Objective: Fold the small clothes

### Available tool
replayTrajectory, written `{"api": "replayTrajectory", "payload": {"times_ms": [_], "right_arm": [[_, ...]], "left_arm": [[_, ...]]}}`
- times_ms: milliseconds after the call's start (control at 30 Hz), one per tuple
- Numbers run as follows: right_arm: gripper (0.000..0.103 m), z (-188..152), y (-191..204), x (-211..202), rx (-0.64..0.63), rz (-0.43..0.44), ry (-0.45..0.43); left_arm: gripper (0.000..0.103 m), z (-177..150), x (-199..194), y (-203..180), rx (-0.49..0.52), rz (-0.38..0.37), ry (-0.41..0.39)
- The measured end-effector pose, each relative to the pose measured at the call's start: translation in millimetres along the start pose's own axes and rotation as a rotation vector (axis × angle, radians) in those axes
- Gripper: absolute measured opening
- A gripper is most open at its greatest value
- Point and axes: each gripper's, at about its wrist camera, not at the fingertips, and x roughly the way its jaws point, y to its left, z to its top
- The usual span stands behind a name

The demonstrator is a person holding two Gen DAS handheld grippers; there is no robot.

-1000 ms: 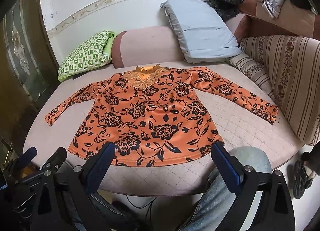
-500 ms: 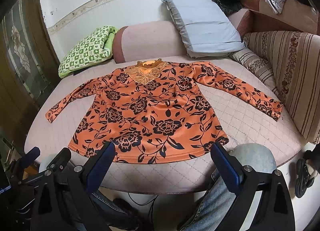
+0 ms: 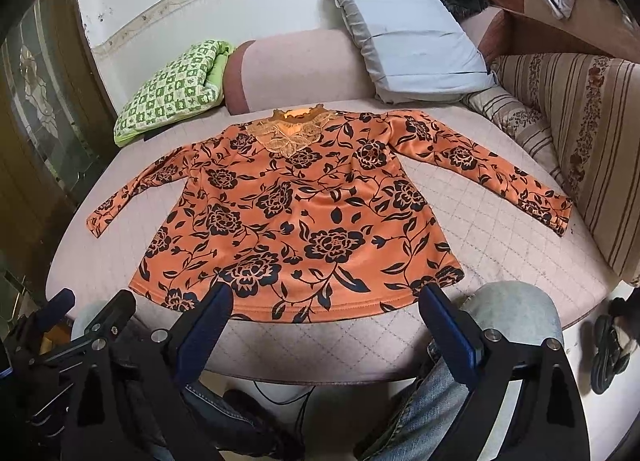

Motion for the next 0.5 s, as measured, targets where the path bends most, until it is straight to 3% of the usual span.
{"api": "replayTrajectory", "payload": {"times_ms": [500], "right_arm": [[0.092,3.5,-1.5,1.2,0.003,0.009,-0.004]], "left_arm": [[0.095,1.0,4.8,-4.7,0.003,0.008,-0.006]]}}
